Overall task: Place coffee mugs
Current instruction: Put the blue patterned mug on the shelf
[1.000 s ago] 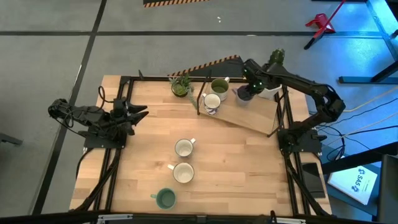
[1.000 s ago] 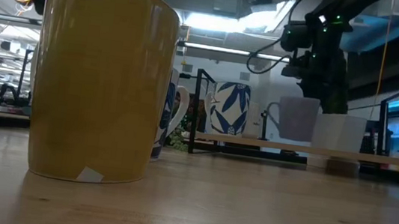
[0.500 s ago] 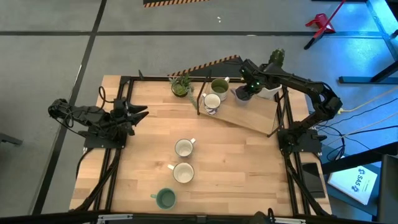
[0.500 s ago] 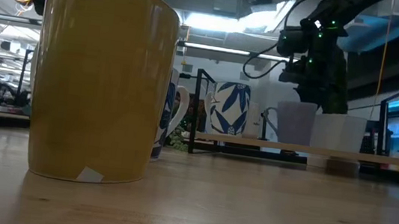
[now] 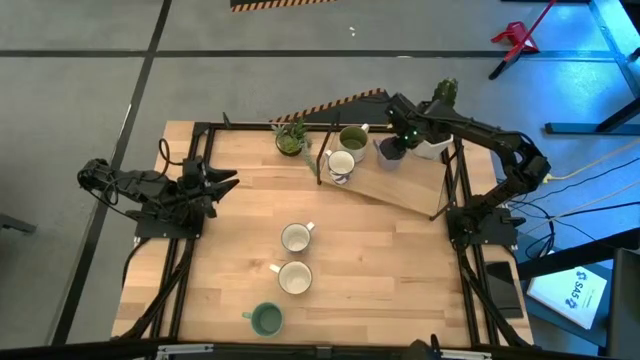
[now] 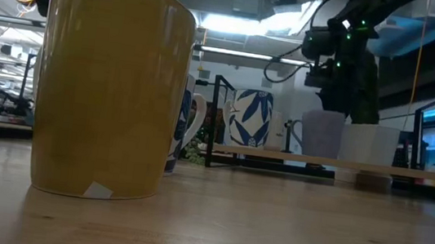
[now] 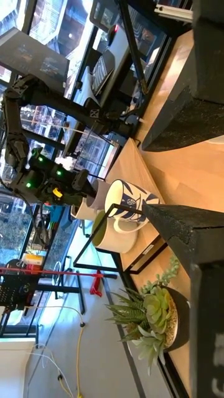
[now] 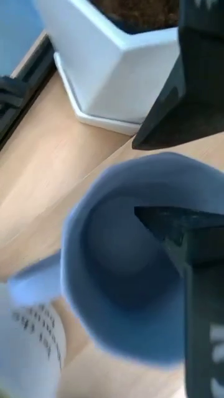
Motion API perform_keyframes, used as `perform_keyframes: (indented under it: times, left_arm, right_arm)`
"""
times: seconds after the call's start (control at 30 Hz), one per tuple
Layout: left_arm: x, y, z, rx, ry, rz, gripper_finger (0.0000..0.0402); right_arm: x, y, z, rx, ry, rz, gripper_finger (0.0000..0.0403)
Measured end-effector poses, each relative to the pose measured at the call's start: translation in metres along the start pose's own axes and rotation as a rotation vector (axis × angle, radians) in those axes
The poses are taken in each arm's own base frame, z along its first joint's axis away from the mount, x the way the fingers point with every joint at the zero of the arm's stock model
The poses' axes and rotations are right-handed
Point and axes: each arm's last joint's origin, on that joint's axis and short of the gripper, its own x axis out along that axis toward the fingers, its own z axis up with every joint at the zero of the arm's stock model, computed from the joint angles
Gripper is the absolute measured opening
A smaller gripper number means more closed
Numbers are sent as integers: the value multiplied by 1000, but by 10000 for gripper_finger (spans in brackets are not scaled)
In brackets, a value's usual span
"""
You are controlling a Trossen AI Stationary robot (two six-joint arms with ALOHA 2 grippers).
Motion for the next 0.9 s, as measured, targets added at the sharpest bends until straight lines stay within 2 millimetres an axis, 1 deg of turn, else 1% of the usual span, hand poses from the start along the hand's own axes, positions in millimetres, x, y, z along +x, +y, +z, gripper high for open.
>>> perform_keyframes:
  times: [0.1,0.27,0.37,0.43,0.5,0.57,0.7,0.8,0.9]
  left_arm:
    - [0,0,0,0,0,0,142]
    - [0,0,0,-1,0,0,142]
    - [0,0,0,-1,-1,0,142]
    - [0,0,0,-1,-1,0,142]
    - [0,0,0,-1,-1,0,142]
    - [0,0,0,-1,-1,0,142]
    - [0,0,0,-1,0,0,142]
    - [0,0,0,-1,-1,0,142]
    - [0,0,0,-1,-1,0,142]
  right_arm:
    - [-16,0,7,-56,-33,-1,153]
    - [-63,-2,20,-132,-156,-7,154]
    - [-90,7,24,-189,-227,14,154]
    - [-104,20,24,-259,-273,37,154]
    - [-113,39,19,-352,-313,71,154]
    - [-118,64,12,-461,-352,124,154]
    - [-128,117,-14,-640,-415,233,154]
    - [-127,162,-39,-767,-452,240,154]
    - [-118,204,-63,-868,-491,221,154]
